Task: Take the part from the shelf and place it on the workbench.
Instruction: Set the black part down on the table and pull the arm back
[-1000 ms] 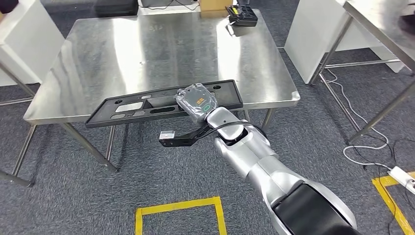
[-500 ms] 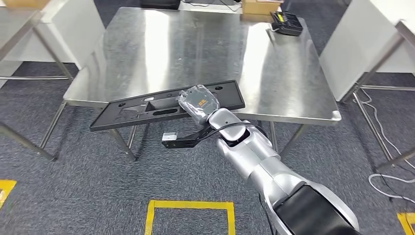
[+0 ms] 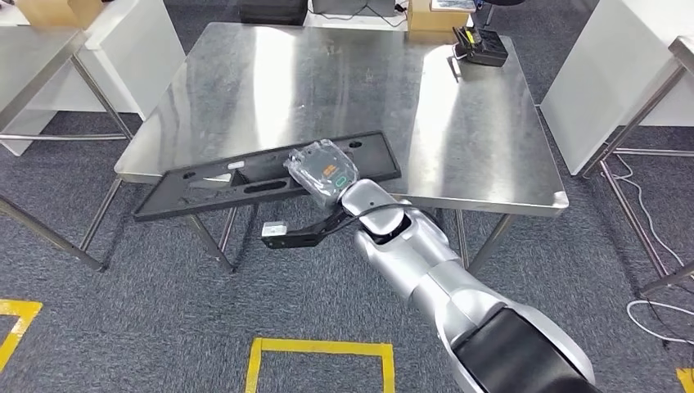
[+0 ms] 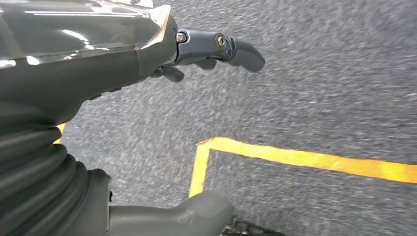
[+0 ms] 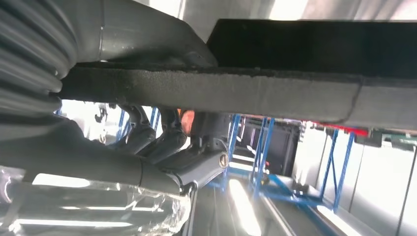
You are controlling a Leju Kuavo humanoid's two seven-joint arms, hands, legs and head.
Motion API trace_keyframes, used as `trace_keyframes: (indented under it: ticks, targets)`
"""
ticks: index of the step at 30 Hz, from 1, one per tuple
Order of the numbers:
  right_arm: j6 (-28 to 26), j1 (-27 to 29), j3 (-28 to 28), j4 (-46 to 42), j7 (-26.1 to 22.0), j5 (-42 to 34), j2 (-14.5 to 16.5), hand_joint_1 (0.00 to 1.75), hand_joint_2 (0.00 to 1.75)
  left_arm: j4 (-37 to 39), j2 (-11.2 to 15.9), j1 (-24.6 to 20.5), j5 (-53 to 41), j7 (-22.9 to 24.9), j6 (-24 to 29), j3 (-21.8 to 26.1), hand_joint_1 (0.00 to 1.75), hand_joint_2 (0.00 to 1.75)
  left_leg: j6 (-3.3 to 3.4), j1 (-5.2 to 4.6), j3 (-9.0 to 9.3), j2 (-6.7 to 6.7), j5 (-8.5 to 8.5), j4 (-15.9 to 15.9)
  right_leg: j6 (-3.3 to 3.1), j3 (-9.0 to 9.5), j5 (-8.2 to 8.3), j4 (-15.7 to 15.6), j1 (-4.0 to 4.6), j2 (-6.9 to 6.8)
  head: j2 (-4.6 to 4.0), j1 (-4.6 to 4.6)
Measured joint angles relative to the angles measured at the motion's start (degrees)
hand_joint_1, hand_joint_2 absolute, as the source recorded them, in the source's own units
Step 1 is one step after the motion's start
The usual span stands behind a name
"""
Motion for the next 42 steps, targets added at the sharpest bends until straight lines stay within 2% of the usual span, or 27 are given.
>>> trace_keyframes:
  ticks: [2, 3, 4, 6, 7, 8, 10, 11, 13, 14, 17, 18, 19, 20, 22, 23, 24, 26, 28, 30, 32, 34, 35, 36, 38, 40, 42]
  targets:
    - [0.00, -0.02, 0.03, 0.02, 0.00, 0.01, -0.20, 1.50, 1.75, 0.00, -0.02, -0.04, -0.01, 0.00, 0.03, 0.12, 0.00, 1.75, -0.33, 0.28, 0.08, 0.14, 0.07, -0.18, 0.22, -3.65, -2.39, 6.73, -0.45, -0.13, 0.01, 0.05]
    - [0.00, 0.16, 0.05, 0.03, 0.01, 0.03, -0.34, 1.50, 1.75, 0.00, -0.04, 0.00, -0.01, 0.02, 0.03, 0.17, 0.00, 1.75, -0.72, 0.47, 0.00, 0.14, -0.05, -0.03, 0.70, -4.53, -2.66, 8.17, -0.76, -0.20, 0.01, 0.06]
    - [0.00, 0.33, 0.08, 0.04, 0.03, 0.04, -0.45, 1.50, 1.75, 0.01, -0.08, 0.07, -0.02, 0.03, 0.03, 0.21, 0.00, 1.75, -1.21, 0.73, -0.14, 0.13, -0.23, 0.28, 1.39, -4.22, -2.04, 7.35, -1.08, -0.26, 0.01, 0.07]
    - [-0.01, 0.46, 0.13, 0.03, 0.10, 0.03, -0.55, 1.50, 1.75, 0.01, -0.15, 0.17, -0.07, 0.08, -0.01, 0.24, 0.00, 1.75, -2.54, 1.42, -0.69, 0.12, -1.01, 1.73, 2.97, -0.56, 0.70, 0.44, -1.78, -0.37, 0.01, 0.10]
    - [-0.02, 0.43, 0.14, 0.03, 0.15, 0.00, -0.57, 1.50, 1.75, -0.01, -0.08, 0.16, -0.10, 0.08, -0.03, 0.26, 0.00, 1.75, -3.28, 1.58, -1.16, 0.07, -1.56, 2.64, 3.41, 1.18, 1.72, -2.55, -1.87, -0.17, 0.01, 0.15]
    - [-0.02, 0.39, 0.14, 0.02, 0.20, -0.03, -0.59, 1.50, 1.75, -0.02, -0.05, 0.13, -0.13, 0.07, -0.07, 0.28, 0.00, 1.75, -3.97, 1.64, -1.56, 0.02, -2.18, 3.61, 3.19, 2.24, 2.19, -4.35, -1.90, 0.06, 0.01, 0.24]
    - [-0.02, 0.43, 0.16, 0.01, 0.27, -0.05, -0.62, 1.50, 1.75, -0.04, 0.04, 0.08, -0.15, 0.01, -0.09, 0.31, 0.00, 1.75, -4.87, 1.60, -2.11, -0.21, -2.99, 4.56, 1.59, 2.22, 1.84, -4.17, -1.55, 0.44, 0.01, 0.16]
    - [-0.02, 0.44, 0.17, 0.01, 0.28, -0.05, -0.60, 1.50, 1.75, -0.04, -0.02, 0.11, -0.16, -0.01, -0.10, 0.32, 0.00, 1.75, -5.11, 1.78, -2.14, -0.32, -3.20, 4.76, 0.65, 2.15, 1.74, -4.04, -1.53, 0.37, 0.01, 0.07]
    - [-0.02, 0.42, 0.18, 0.01, 0.29, -0.05, -0.49, 1.50, 1.75, -0.04, -0.02, 0.19, -0.16, -0.02, -0.12, 0.33, 0.00, 1.75, -5.31, 2.15, -2.48, 0.43, -3.85, 5.76, -0.42, 2.39, 1.60, -3.98, -1.50, 0.17, 0.01, -0.14]
    - [-0.02, 0.37, 0.18, 0.00, 0.29, -0.06, -0.45, 1.50, 1.75, -0.04, -0.02, 0.18, -0.17, -0.03, -0.11, 0.33, 0.00, 1.75, -5.34, 2.20, -3.38, 1.27, -4.84, 7.77, -0.86, 2.60, 1.49, -4.03, -1.46, 0.03, 0.01, -0.21]
    - [-0.02, 0.39, 0.19, 0.02, 0.23, -0.07, -0.50, 1.50, 1.75, -0.04, 0.01, 0.08, -0.25, -0.14, 0.00, 0.34, 0.00, 1.75, -5.22, 1.94, -9.97, 3.27, -9.41, 19.77, -1.96, 3.23, 0.77, -4.06, -0.83, -0.66, 0.01, -0.33]
    - [-0.02, 0.45, 0.20, 0.04, 0.18, -0.07, -0.52, 1.50, 1.75, -0.04, 0.02, 0.11, -0.27, -0.16, 0.05, 0.35, 0.00, 1.75, -5.06, 1.87, -11.92, 3.41, -9.88, 22.61, -2.17, 3.47, 0.48, -4.06, -0.57, -0.85, 0.01, -0.34]
    - [-0.02, 0.48, 0.22, 0.05, 0.12, -0.07, -0.52, 1.50, 1.75, -0.04, 0.02, 0.15, -0.29, -0.17, 0.13, 0.37, 0.00, 1.75, -4.77, 1.76, -12.76, 3.46, -9.18, 23.18, -2.28, 3.78, 0.17, -4.05, -0.34, -0.97, 0.01, -0.34]
    - [-0.03, 0.50, 0.23, 0.07, 0.08, -0.08, -0.51, 1.50, 1.75, -0.04, 0.02, 0.19, -0.31, -0.17, 0.23, 0.38, 0.00, 1.75, -4.34, 1.59, -12.36, 3.48, -7.44, 21.40, -2.27, 4.20, -0.18, -4.05, -0.16, -1.06, 0.01, -0.34]
    - [-0.04, 0.46, 0.24, 0.07, 0.07, -0.09, -0.44, 1.50, 1.75, -0.04, 0.08, 0.22, -0.35, -0.16, 0.47, 0.43, 0.00, 1.75, -2.97, 0.87, -8.98, 3.86, -2.88, 13.54, -2.12, 5.25, -1.04, -4.11, 0.06, -1.23, 0.01, -0.31]
    - [-0.04, 0.39, 0.24, 0.08, 0.07, -0.10, -0.42, 1.50, 1.75, -0.04, 0.12, 0.18, -0.38, -0.16, 0.56, 0.45, 0.00, 1.75, -2.37, 0.42, -7.34, 4.18, -1.64, 10.13, -1.91, 5.67, -1.45, -4.18, 0.26, -1.29, 0.01, -0.27]
    - [-0.04, 0.32, 0.24, 0.08, 0.06, -0.13, -0.39, 1.50, 1.75, -0.04, 0.16, 0.11, -0.42, -0.15, 0.60, 0.48, 0.00, 1.75, -1.90, -0.01, -6.23, 4.44, -1.17, 7.87, -1.64, 6.01, -1.78, -4.42, 0.37, -1.38, 0.01, -0.26]
    - [-0.05, 0.26, 0.24, 0.09, 0.04, -0.17, -0.37, 1.50, 1.75, -0.04, 0.17, 0.01, -0.50, -0.13, 0.62, 0.53, 0.00, 1.75, -1.50, -0.47, -5.50, 4.47, -1.92, 6.60, -0.84, 6.63, -1.81, -4.49, 0.67, -1.53, 0.01, -0.25]
    - [-0.07, 0.26, 0.24, 0.07, 0.03, -0.19, -0.35, 1.50, 1.75, -0.04, 0.13, 0.09, -0.56, -0.10, 0.65, 0.59, 0.00, 1.75, -1.14, -0.34, -4.29, 4.05, -2.20, 5.77, -0.35, 6.50, -1.90, -3.20, 0.76, -1.58, 0.01, -0.20]
    - [-0.09, 0.11, 0.24, 0.07, 0.03, -0.24, -0.40, 1.50, 1.75, -0.04, 0.07, 0.10, -0.67, -0.08, 0.70, 0.69, 0.00, 1.75, -0.72, -0.20, -2.91, 3.64, -2.56, 5.22, -0.39, 3.75, -2.74, 1.79, 0.73, -1.41, 0.01, -0.09]
    - [-0.09, 0.12, 0.25, 0.12, 0.03, -0.27, -0.57, 1.50, 1.75, -0.04, 0.03, 0.00, -0.76, -0.07, 0.75, 0.77, 0.00, 1.75, -0.42, -0.31, -2.11, 3.18, -3.30, 5.16, -0.57, -1.08, -4.80, 9.09, 0.67, -1.24, 0.01, 0.05]
    - [-0.09, 0.41, 0.26, 0.25, 0.03, -0.26, -0.81, 1.50, 1.75, -0.04, -0.02, 0.04, -0.78, -0.02, 0.75, 0.81, 0.00, 1.75, -0.43, -0.42, -1.17, 2.61, -4.23, 5.17, -0.47, -4.74, -6.29, 12.31, 0.69, -1.20, 0.01, 0.16]
    - [-0.09, 0.53, 0.26, 0.30, 0.03, -0.25, -0.91, 1.50, 1.75, -0.04, -0.05, 0.11, -0.78, 0.01, 0.68, 0.83, 0.00, 1.75, -0.51, -0.50, -0.51, 2.36, -4.75, 5.18, -0.15, -5.17, -5.56, 10.95, 0.70, -1.19, 0.01, 0.19]
    - [-0.09, 0.59, 0.26, 0.33, 0.02, -0.25, -0.97, 1.50, 1.75, -0.04, -0.07, 0.17, -0.78, 0.02, 0.61, 0.85, 0.00, 1.75, -0.61, -0.59, 0.23, 2.15, -5.30, 5.19, 0.27, -4.72, -3.79, 7.85, 0.72, -1.17, 0.01, 0.19]
    - [-0.09, 0.65, 0.27, 0.40, -0.05, -0.26, -1.08, 1.50, 1.75, 0.00, -0.17, 0.23, -0.78, 0.03, 0.50, 0.90, 0.00, 1.75, -0.93, -0.79, 1.58, 1.87, -6.54, 5.26, 0.74, -2.78, 1.72, -0.47, 0.85, -1.14, 0.01, 0.18]
    - [-0.09, 0.62, 0.30, 0.53, -0.18, -0.28, -1.08, 1.50, 1.75, 0.05, -0.31, 0.12, -0.78, 0.03, 0.56, 0.97, 0.00, 1.75, -1.56, -0.86, 2.28, 1.65, -7.48, 5.00, -0.35, -1.31, 4.77, -4.88, 1.28, -1.10, 0.01, 0.33]
    - [-0.11, 0.52, 0.33, 0.56, -0.26, -0.27, -0.87, 1.50, 1.75, 0.05, -0.39, 0.12, -0.75, 0.06, 0.76, 1.05, 0.00, 1.75, -2.25, -0.85, 2.66, 1.57, -7.38, 5.08, -1.84, -0.23, 4.90, -5.80, 1.20, -1.06, 0.02, 0.50]
